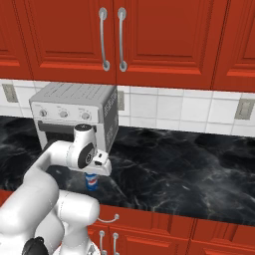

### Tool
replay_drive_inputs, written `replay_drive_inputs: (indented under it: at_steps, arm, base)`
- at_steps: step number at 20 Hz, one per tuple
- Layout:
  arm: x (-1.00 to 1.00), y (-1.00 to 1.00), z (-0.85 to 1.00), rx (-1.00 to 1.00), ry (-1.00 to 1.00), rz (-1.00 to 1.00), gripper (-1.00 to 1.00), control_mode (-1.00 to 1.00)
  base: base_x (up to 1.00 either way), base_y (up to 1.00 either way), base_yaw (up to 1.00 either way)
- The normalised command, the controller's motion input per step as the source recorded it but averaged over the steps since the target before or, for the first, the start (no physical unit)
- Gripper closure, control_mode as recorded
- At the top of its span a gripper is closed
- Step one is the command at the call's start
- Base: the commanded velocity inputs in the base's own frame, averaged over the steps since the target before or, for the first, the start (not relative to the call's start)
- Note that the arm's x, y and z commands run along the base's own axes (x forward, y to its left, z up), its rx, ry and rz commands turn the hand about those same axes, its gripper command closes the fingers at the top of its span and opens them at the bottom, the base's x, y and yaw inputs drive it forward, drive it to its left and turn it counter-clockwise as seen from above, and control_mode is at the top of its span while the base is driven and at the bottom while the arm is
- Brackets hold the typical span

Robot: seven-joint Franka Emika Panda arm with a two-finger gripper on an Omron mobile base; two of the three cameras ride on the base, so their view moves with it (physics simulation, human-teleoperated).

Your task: Four empty soda cans are scattered around the kitchen. Gather all the cans and cluster them next to the stove for recycling.

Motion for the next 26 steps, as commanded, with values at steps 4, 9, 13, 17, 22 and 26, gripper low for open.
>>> replay_drive_inputs:
  at_steps: [4,9,13,17,22,26]
  arm:
    - [0.00,0.00,0.00,0.00,0.00,0.00,1.00,-1.00]
    - [0.00,0.00,0.02,0.00,0.00,0.02,1.00,-1.00]
    - [0.00,0.00,0.30,0.00,0.00,0.00,1.00,-1.00]
    - [-0.02,0.00,0.41,0.00,0.00,0.00,1.00,-1.00]
    - [-0.23,-0.04,0.25,0.00,0.00,0.00,1.00,-1.00]
    - [-0.37,-0.05,0.13,0.00,0.00,0.00,1.00,-1.00]
  base:
    - [0.00,0.00,0.00]
    - [0.00,0.00,0.00]
    - [0.00,0.00,0.00]
    - [0.00,0.00,0.00]
    - [0.00,0.00,0.00]
    - [0.00,0.00,0.00]
